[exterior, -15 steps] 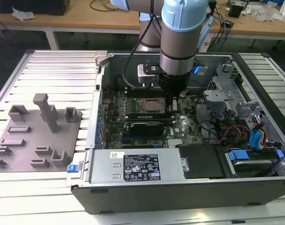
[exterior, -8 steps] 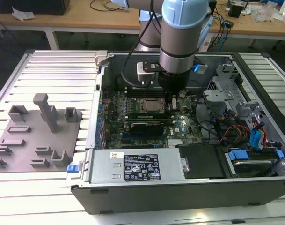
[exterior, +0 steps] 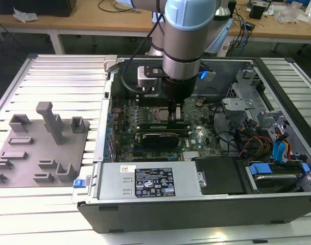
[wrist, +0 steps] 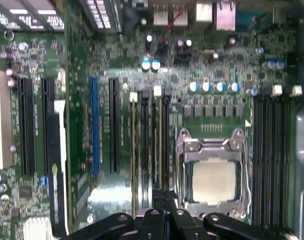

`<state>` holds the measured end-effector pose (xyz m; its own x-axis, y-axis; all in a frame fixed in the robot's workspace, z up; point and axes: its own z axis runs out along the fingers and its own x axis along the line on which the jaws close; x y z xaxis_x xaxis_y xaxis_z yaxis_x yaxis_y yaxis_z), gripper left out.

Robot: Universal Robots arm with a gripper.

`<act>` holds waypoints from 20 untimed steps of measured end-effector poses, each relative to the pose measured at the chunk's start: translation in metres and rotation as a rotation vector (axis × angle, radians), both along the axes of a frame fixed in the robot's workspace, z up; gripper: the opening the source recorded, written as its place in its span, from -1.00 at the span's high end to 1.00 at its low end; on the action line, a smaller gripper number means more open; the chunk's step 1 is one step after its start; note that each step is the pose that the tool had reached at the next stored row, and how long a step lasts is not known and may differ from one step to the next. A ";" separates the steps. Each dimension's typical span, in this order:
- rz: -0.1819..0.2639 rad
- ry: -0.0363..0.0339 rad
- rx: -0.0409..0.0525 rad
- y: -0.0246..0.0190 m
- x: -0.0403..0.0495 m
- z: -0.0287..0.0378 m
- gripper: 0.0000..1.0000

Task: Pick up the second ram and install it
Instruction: 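Press down the second ram until it locks into place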

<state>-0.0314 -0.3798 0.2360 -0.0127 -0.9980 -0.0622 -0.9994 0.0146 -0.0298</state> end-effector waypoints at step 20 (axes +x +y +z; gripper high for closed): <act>0.000 0.0000 -0.0002 0.0029 -0.0474 -0.0088 0.79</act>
<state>-0.0788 -0.3769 0.2272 -0.0127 -0.9980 -0.0620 -0.9994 0.0146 -0.0298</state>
